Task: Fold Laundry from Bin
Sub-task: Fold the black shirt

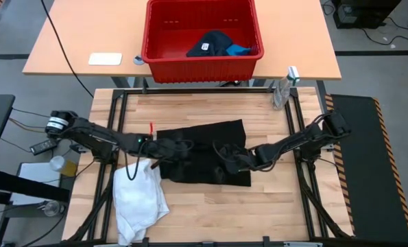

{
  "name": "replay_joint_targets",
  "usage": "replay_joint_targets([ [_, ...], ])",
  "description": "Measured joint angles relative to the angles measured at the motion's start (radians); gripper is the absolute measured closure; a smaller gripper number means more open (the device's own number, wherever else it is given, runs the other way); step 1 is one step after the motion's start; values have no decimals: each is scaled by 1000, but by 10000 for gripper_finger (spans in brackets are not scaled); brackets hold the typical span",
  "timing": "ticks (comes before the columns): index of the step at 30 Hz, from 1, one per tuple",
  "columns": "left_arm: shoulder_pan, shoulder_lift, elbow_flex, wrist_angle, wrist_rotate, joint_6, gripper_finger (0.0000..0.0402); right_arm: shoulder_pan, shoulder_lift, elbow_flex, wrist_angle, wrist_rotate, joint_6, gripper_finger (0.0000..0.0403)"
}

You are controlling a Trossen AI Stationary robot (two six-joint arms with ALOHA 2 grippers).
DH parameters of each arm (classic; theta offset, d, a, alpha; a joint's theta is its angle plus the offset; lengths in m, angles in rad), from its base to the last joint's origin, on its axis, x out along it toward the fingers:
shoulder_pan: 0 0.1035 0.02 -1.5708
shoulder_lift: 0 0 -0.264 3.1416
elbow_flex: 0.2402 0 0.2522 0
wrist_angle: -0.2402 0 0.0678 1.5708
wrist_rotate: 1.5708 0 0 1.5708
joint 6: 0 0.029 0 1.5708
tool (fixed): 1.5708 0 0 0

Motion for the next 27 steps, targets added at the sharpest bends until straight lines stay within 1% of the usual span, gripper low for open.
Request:
replay_joint_targets([
  [3,0,-5,-45,7,3,0,247,-24,3,-1,-40,-14,42,284],
  [7,0,-14,-100,46,11,-22,247,-50,3,0,-73,-56,33,284],
  [9,0,-30,-121,44,33,-44,247,-55,3,0,-81,-81,27,284],
  [12,2,-48,-133,60,44,-59,247,-55,3,0,-84,-77,-5,284],
  [17,27,-51,-133,139,46,-85,247,-58,3,0,-48,-77,-116,284],
  [21,69,-51,-132,204,43,-133,247,-65,3,0,-21,-114,-267,284],
  [23,97,-50,-132,218,32,-162,247,-65,3,0,-34,-128,-339,284],
  [25,126,-50,-132,223,29,-199,247,-58,3,0,-70,-131,-376,284],
  [27,153,-50,-132,221,28,-248,247,-47,3,0,-95,-166,-416,284],
])
